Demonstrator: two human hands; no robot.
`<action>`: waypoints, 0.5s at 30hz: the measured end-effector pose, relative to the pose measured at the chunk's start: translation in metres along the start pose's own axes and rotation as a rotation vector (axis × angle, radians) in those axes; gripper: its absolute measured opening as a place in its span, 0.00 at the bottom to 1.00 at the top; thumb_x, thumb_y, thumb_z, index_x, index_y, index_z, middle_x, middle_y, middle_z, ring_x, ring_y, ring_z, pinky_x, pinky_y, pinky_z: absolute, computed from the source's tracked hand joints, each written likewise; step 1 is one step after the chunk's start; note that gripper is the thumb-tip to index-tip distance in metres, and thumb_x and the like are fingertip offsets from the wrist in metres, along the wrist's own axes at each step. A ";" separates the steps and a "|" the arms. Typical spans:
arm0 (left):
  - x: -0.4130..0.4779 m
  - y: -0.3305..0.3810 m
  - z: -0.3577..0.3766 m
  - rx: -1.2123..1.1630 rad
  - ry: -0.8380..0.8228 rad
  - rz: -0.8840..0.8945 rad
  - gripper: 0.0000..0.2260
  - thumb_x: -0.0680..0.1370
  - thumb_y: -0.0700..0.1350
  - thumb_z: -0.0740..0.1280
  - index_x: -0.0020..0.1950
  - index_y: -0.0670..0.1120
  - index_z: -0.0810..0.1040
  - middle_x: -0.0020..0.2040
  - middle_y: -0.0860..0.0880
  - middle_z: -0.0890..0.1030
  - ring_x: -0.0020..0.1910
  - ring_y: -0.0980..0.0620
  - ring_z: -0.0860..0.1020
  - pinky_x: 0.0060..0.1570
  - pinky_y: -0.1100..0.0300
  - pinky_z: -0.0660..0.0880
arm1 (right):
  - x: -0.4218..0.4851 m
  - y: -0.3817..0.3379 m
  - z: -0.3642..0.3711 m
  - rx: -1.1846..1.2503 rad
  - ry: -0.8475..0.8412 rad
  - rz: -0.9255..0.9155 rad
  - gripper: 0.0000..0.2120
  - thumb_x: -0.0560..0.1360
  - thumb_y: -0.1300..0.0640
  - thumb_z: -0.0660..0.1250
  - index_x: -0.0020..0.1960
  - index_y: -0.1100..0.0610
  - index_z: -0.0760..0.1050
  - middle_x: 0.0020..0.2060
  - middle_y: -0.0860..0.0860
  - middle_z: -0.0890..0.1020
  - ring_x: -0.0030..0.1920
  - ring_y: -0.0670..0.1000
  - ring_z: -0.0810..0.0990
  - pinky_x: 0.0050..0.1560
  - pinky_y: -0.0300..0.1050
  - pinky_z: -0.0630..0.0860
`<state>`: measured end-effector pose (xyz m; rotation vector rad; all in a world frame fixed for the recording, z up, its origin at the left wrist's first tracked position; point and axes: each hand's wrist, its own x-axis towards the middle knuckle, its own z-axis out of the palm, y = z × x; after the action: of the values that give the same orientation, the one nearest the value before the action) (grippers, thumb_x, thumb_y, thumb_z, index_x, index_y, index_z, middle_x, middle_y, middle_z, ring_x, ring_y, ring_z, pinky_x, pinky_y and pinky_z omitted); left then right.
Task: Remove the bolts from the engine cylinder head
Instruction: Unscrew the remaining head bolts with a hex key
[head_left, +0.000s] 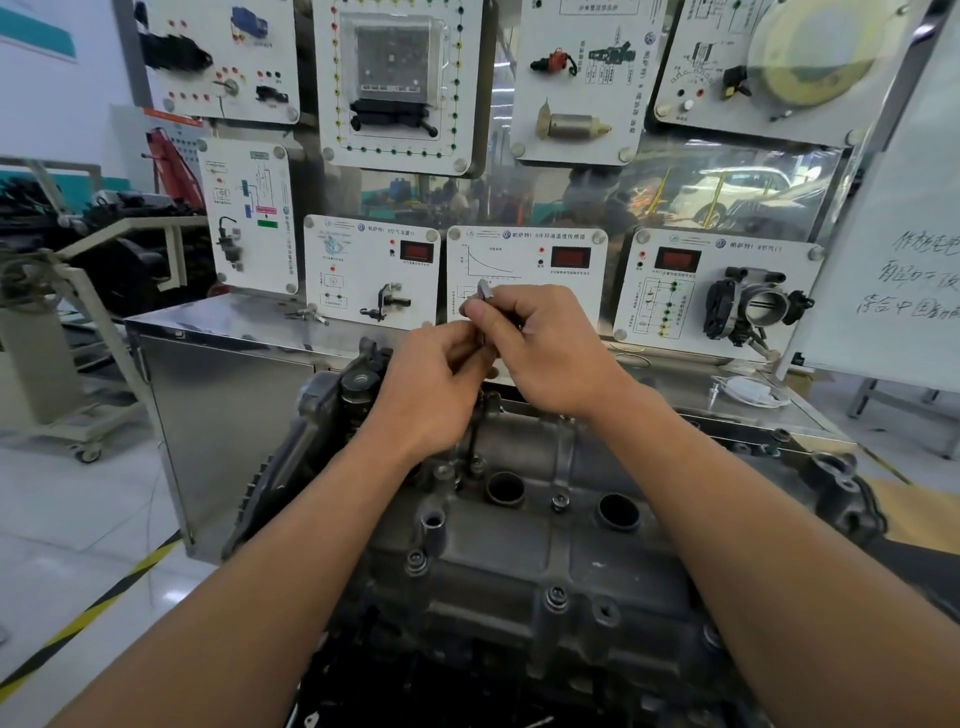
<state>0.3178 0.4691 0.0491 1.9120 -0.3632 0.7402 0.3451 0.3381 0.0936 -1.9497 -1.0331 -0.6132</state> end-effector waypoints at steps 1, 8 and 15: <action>-0.001 -0.001 -0.001 -0.027 -0.016 -0.002 0.06 0.80 0.35 0.66 0.52 0.41 0.83 0.45 0.52 0.86 0.47 0.58 0.84 0.49 0.65 0.79 | 0.000 0.001 0.000 -0.002 -0.010 0.000 0.15 0.81 0.60 0.64 0.40 0.68 0.77 0.32 0.61 0.79 0.35 0.59 0.75 0.39 0.52 0.73; 0.004 0.004 0.003 0.069 0.168 -0.028 0.05 0.73 0.43 0.76 0.38 0.46 0.84 0.32 0.52 0.84 0.32 0.52 0.82 0.37 0.54 0.80 | -0.003 0.000 0.003 0.181 0.180 0.072 0.17 0.78 0.58 0.70 0.34 0.68 0.77 0.27 0.64 0.74 0.29 0.51 0.68 0.32 0.43 0.67; 0.003 0.004 0.003 0.080 0.144 0.024 0.02 0.75 0.40 0.73 0.47 0.45 0.84 0.37 0.55 0.84 0.38 0.57 0.83 0.42 0.61 0.80 | -0.004 0.001 0.014 0.218 0.219 0.137 0.17 0.76 0.62 0.72 0.29 0.53 0.77 0.23 0.43 0.77 0.27 0.40 0.72 0.32 0.32 0.69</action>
<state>0.3190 0.4646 0.0534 1.9183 -0.2708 0.9139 0.3441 0.3481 0.0828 -1.7046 -0.7883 -0.5962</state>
